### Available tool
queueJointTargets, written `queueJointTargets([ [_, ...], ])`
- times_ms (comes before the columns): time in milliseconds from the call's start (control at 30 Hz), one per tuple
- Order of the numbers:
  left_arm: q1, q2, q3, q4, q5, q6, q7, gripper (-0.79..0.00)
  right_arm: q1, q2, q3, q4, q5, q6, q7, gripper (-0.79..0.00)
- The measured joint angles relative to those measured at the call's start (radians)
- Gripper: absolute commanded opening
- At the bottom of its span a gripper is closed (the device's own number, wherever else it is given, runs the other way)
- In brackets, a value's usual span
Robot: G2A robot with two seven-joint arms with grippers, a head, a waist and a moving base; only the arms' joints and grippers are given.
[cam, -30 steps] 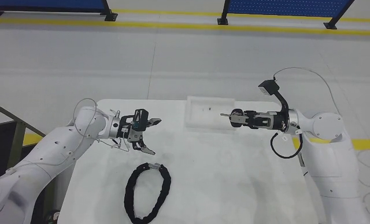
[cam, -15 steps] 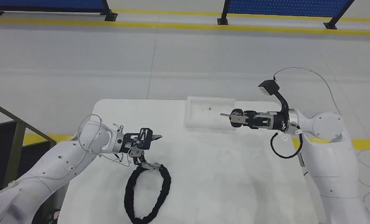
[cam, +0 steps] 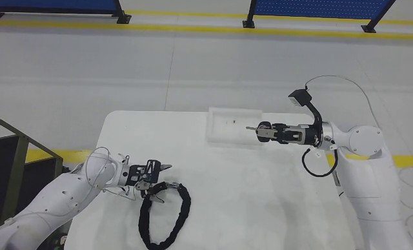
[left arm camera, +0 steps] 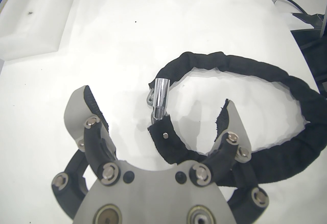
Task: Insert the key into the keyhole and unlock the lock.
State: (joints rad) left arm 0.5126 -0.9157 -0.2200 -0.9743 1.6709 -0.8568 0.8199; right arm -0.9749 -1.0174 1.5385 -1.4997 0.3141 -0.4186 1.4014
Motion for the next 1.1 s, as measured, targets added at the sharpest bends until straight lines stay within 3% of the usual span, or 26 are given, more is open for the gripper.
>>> queueJointTargets([
  [433,0.018,-0.054,0.008,0.073,0.081,0.058,0.031,-0.015,0.0,0.0,0.0,0.0,0.0,0.0,0.0,-0.785],
  [567,0.02,-0.068,0.007,0.096,0.098,0.069,0.029,-0.212,0.0,0.0,0.0,0.0,0.0,0.0,0.0,-0.785],
  [667,0.022,-0.078,0.004,0.115,0.103,0.073,0.036,-0.453,0.0,0.0,0.0,0.0,0.0,0.0,0.0,-0.785],
  [833,0.023,-0.091,0.0,0.134,0.12,0.085,0.046,-0.582,0.0,0.0,0.0,0.0,0.0,0.0,0.0,-0.785],
  [933,0.024,-0.098,-0.005,0.145,0.122,0.09,0.046,-0.705,0.0,0.0,0.0,0.0,0.0,0.0,0.0,-0.785],
  [1100,0.028,-0.108,-0.015,0.16,0.117,0.092,0.04,-0.785,0.0,0.0,0.0,0.0,0.0,0.0,0.0,-0.785],
])
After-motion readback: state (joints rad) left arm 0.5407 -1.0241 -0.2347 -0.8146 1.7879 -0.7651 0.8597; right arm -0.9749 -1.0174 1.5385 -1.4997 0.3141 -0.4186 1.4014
